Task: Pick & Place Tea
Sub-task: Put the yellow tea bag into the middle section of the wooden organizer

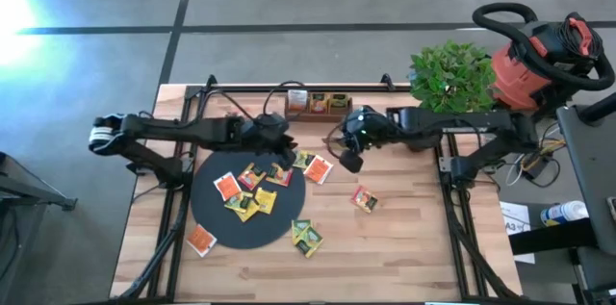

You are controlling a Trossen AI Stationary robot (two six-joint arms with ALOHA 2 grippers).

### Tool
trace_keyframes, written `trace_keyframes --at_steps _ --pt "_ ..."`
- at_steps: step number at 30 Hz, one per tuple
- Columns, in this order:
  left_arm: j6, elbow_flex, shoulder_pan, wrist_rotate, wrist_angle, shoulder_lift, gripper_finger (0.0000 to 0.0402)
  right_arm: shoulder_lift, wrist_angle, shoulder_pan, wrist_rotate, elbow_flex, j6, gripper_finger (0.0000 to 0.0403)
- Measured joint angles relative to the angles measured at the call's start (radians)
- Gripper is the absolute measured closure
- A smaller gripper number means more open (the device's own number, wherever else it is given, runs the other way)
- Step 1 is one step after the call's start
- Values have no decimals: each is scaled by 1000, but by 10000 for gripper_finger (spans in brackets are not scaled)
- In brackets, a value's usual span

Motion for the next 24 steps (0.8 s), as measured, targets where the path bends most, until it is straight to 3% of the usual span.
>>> trace_keyframes --at_steps 8,13,24 --pt "-44 -85 -1 -1 4 -55 300 219 -164 -57 -8 231 -207 394" --pt "-35 -111 0 -3 -6 -60 300 319 -178 -108 -4 347 -302 394" --pt "0 -167 4 -42 -74 -77 300 508 -252 -207 99 593 -521 394"
